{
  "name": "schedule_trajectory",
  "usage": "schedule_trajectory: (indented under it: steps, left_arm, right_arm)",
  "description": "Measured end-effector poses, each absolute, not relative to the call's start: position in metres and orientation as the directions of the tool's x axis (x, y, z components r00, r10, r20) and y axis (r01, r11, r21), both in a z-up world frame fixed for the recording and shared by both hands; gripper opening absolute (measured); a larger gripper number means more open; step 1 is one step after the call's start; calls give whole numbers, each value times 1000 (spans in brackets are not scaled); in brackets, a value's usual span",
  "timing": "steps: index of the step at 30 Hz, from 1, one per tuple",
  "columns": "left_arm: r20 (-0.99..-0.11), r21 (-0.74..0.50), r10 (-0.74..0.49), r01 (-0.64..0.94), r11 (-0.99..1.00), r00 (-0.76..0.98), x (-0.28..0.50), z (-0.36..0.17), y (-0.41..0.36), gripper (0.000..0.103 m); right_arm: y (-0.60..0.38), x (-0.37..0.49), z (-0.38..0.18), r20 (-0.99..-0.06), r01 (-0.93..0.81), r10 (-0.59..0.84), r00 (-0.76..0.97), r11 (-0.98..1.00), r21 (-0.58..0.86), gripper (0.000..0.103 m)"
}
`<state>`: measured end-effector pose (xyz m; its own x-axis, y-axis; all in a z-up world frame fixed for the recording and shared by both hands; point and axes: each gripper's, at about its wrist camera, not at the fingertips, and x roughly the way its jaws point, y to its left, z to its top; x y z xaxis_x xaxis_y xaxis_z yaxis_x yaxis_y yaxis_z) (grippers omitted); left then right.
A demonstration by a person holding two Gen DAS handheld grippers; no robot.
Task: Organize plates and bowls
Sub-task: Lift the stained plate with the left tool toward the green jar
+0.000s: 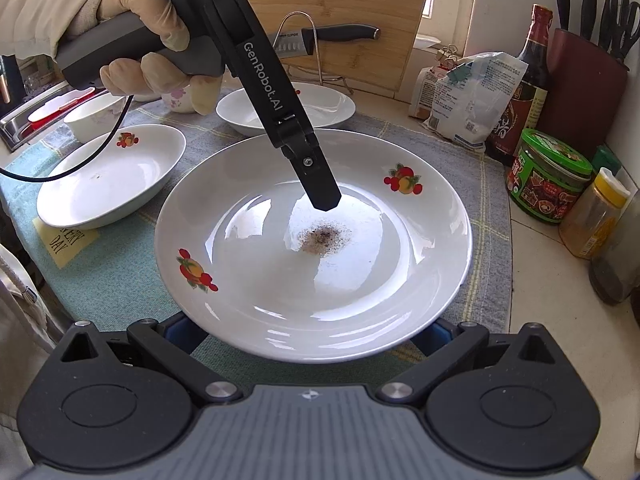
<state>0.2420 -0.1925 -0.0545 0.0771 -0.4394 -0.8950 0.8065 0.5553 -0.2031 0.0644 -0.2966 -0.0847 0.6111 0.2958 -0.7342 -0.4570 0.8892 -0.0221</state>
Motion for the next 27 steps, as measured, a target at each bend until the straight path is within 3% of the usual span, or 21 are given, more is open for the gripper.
schedule_trajectory:
  steps: [27]
  left_arm:
    - [-890, -184, -433, 757, 626, 143, 298, -80, -232, 69]
  right_arm:
    - [-343, 136, -101, -746, -503, 318, 585, 864, -26, 103]
